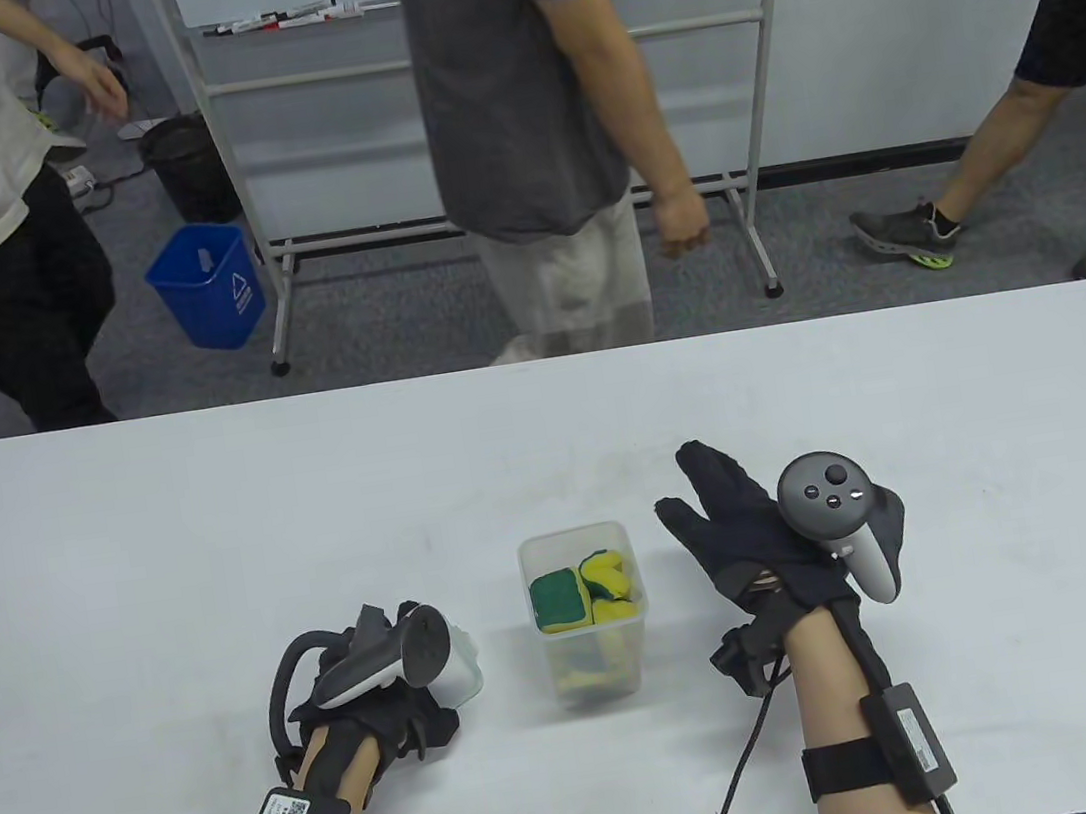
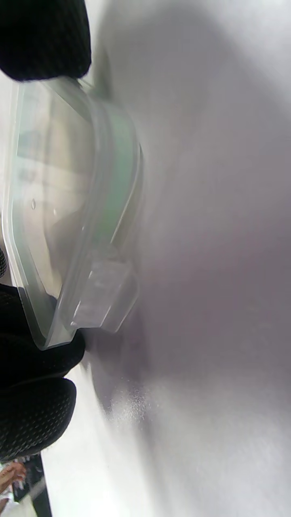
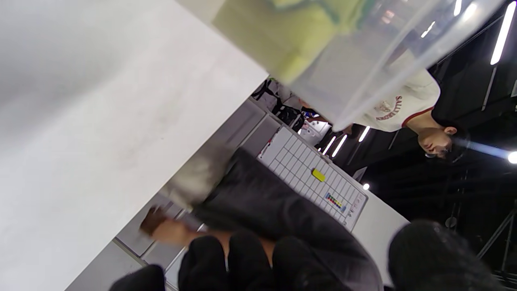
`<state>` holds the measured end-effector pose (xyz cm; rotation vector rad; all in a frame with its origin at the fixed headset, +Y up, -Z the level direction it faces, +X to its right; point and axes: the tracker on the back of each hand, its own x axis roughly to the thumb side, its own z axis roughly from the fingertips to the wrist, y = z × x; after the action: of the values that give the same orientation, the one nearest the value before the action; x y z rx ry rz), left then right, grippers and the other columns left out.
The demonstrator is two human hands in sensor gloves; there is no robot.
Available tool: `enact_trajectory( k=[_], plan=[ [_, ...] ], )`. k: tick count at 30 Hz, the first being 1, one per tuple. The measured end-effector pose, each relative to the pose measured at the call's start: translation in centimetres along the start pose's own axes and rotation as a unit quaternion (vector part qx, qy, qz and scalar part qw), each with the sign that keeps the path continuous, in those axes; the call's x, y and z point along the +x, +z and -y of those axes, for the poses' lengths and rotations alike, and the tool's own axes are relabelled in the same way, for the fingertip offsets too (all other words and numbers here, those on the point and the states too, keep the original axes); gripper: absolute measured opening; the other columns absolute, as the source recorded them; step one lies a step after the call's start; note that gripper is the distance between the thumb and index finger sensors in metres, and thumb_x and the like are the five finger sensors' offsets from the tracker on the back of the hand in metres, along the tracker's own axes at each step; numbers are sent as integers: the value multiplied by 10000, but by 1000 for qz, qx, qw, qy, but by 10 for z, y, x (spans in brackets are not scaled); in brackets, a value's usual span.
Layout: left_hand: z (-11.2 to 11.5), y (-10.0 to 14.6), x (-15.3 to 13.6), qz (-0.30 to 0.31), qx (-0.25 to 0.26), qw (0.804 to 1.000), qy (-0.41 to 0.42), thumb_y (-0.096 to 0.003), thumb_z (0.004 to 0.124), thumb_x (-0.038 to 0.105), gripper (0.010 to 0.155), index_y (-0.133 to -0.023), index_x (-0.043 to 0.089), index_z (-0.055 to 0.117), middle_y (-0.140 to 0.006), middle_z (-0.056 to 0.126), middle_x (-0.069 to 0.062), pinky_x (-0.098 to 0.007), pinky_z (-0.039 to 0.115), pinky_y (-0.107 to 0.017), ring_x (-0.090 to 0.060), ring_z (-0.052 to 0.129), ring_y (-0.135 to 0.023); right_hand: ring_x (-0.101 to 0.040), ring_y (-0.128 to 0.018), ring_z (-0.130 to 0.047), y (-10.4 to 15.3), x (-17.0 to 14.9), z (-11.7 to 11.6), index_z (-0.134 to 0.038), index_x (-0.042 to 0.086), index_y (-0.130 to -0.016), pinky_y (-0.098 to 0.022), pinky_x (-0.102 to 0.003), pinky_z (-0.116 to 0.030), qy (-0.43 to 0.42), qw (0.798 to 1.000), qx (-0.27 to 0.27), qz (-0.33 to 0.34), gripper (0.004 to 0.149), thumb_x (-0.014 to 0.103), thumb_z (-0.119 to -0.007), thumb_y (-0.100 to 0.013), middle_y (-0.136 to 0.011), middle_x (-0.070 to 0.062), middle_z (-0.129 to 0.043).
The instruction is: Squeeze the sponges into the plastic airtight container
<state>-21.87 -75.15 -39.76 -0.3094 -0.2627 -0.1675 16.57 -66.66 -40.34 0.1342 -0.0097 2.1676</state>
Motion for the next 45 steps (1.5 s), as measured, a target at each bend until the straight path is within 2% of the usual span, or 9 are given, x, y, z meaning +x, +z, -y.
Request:
enact_trajectory(
  k=[5,14,22,25,31,34,38,42,45],
  plan=[
    [-13,6,-17,-3,24,995,100,-291,827,763,1182,-1071,79,261,-1091,524,-337,-690,717,-685,-554,761,-947,-439,-1115,-478,1,1,2,-446,190,-1138,-766,-638,-396,-5,1000,-2,3,865,661,-703,-461,-1205,-147,-465],
    [-86,44,-37,25,155,968,195,-301,826,761,1178,-1075,75,262,-1101,500,-341,-683,707,-695,-556,733,-964,-441,-1107,-509,4,12,6,-462,185,-1135,-763,-637,-419,-22,999,-9,27,864,654,-726,-460,-1199,-151,-485],
    [-153,80,12,143,260,928,227,-316,827,755,1168,-1084,76,265,-1116,483,-336,-670,725,-687,-556,714,-980,-412,-965,-759,25,55,18,-672,126,-1061,-698,-584,-621,-74,990,-77,92,792,612,-792,-448,-1060,-157,-737],
    [-169,84,37,174,278,921,209,-315,824,757,1166,-1087,82,269,-1121,485,-328,-666,734,-684,-547,715,-987,-386,-865,-863,34,71,19,-760,135,-1014,-646,-545,-697,-69,990,-71,103,746,617,-797,-445,-975,-140,-839],
    [-176,74,78,206,278,926,153,-307,831,755,1158,-1089,93,291,-1125,492,-316,-668,732,-686,-539,718,-991,-374,-748,-961,37,82,4,-761,105,-1013,-571,-522,-770,-109,991,23,70,782,640,-787,-444,-868,-141,-938],
    [-173,69,89,208,279,927,142,-306,832,752,1157,-1089,94,290,-1126,489,-315,-669,733,-684,-540,715,-993,-357,-685,-1001,35,81,-1,-736,62,-1008,-531,-509,-801,-130,990,33,47,782,595,-832,-444,-801,-129,-981],
    [-168,68,97,196,302,927,106,-311,834,744,1148,-1091,107,284,-1133,479,-292,-659,724,-695,-523,702,-1005,-277,-554,-1066,31,78,-2,-779,51,-957,-452,-459,-860,-134,990,15,32,680,470,-896,-435,-661,-53,-1036],
    [-163,72,88,198,349,904,145,-346,845,707,1080,-1107,182,285,-1177,432,-223,-676,656,-728,-465,603,-1067,-270,-534,-1070,31,76,2,-804,65,-938,-441,-451,-865,-155,987,-17,39,645,446,-907,-427,-640,-45,-1044],
    [-158,73,74,197,370,876,237,-373,822,686,1038,-1111,193,284,-1192,403,-206,-687,627,-734,-456,559,-1087,-269,-529,-1069,31,75,2,-807,69,-935,-439,-449,-865,-184,982,-19,44,642,445,-908,-425,-633,-41,-1046]
  ],
)
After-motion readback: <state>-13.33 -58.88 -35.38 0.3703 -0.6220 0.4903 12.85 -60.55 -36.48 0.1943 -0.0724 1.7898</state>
